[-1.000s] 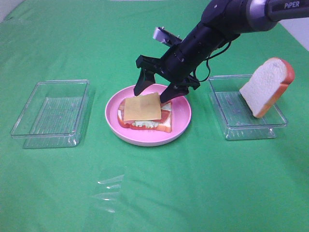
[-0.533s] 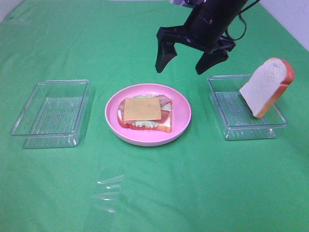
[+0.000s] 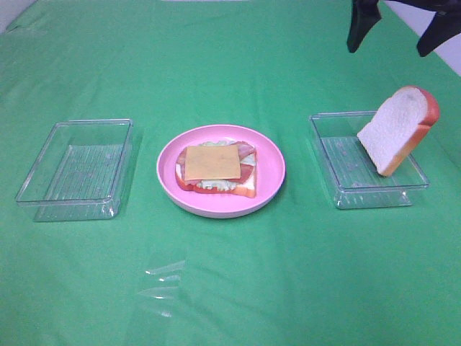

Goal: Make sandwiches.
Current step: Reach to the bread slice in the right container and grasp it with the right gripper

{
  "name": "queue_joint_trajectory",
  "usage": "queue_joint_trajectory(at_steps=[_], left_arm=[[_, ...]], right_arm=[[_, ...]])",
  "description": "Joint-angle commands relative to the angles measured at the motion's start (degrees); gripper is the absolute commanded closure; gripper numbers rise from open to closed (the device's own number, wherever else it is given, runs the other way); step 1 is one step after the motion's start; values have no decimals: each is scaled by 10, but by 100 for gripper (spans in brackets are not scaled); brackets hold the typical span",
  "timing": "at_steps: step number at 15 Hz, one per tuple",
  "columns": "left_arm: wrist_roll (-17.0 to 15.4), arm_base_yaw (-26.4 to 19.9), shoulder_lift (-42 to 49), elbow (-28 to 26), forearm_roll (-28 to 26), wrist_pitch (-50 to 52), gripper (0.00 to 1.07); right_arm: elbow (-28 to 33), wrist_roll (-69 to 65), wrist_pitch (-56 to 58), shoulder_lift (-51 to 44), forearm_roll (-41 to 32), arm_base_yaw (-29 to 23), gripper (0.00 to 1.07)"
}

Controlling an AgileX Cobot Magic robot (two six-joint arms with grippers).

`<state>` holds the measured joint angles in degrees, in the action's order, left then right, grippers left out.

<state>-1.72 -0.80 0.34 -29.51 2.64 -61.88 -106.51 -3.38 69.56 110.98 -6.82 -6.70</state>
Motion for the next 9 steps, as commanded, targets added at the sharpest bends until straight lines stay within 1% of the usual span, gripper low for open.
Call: queue_joint_trajectory(at_steps=[1,3,5,9], left_arm=[[-3,1,11,0,-3,2,7],[-3,1,11,0,-3,2,7],[-3,1,11,0,-3,2,7],[-3,1,11,0,-3,2,7]], right_arm=[[-5,2,25,-1,8,48,9],[-5,15,25,13,7,81,9],[-5,17,25,30,7,99,9],[-5,34,22,76,-12,107,9]])
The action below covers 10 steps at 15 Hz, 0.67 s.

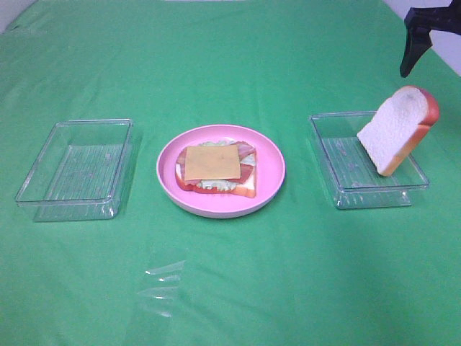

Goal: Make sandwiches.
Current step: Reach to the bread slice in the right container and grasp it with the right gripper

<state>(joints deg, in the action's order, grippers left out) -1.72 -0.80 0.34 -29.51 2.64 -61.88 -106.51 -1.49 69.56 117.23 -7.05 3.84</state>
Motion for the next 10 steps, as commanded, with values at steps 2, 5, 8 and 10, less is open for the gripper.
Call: queue_joint_trajectory(at_steps=[2,5,8,10], left_arm=[[-3,1,11,0,-3,2,7],[-3,1,11,0,-3,2,7],[-3,1,11,0,-3,2,7],[-3,1,11,0,-3,2,7]], right_arm=[[-5,15,18,45,-10,1,9],[-5,15,15,70,-11,1,9],[-5,15,14,88,-19,1,10],[-5,15,-2,91,-28,1,17]])
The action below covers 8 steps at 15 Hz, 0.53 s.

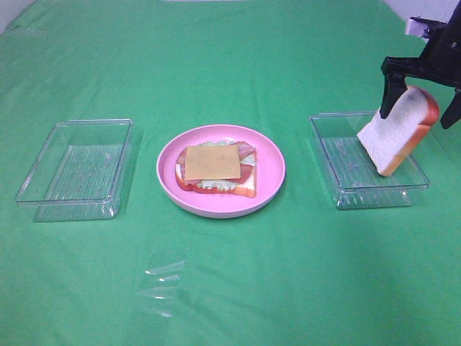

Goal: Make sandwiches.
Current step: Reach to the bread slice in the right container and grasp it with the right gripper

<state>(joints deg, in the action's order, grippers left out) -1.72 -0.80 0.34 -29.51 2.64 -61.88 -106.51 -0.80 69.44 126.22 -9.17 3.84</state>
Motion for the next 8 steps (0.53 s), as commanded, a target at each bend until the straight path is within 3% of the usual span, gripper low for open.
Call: queue_joint_trajectory(at_steps=[1,4,6,8], left_arm=[[-3,1,11,0,-3,2,7],[-3,1,11,0,-3,2,7],[-3,1,11,0,-3,2,7],[-3,1,11,0,-3,2,7]], right_arm=[[-5,8,-3,1,-12,1,23],[-5,8,-2,1,-25,1,38],[-5,8,1,1,-26,1,40],[-5,8,5,1,-26,1,57]])
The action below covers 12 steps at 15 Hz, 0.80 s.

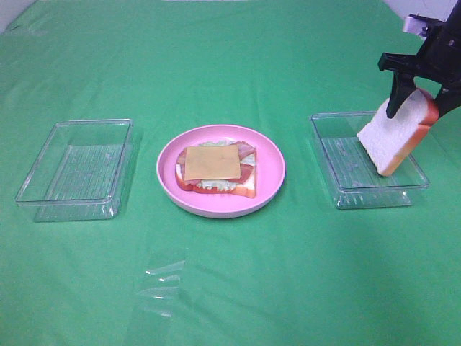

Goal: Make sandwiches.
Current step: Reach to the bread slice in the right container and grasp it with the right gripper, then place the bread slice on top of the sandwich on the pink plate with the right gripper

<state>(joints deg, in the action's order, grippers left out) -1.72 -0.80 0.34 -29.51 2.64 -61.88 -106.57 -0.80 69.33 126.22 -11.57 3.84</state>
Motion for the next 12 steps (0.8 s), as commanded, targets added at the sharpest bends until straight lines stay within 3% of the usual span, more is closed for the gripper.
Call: queue_joint_trajectory(at_steps=[1,2,8,11,12], left_arm=[[-3,1,11,0,-3,2,7],[-3,1,11,0,-3,2,7],[-3,1,11,0,-3,2,7],[-3,1,11,0,-3,2,7],[-3,1,11,0,-3,2,7]], right_arm=[[-4,8,6,1,-2,1,69],[-4,8,6,1,-2,1,77],[-4,8,7,1,-2,1,81],[-4,8,21,1,-2,1,107],[-4,8,28,1,-2,1,107]])
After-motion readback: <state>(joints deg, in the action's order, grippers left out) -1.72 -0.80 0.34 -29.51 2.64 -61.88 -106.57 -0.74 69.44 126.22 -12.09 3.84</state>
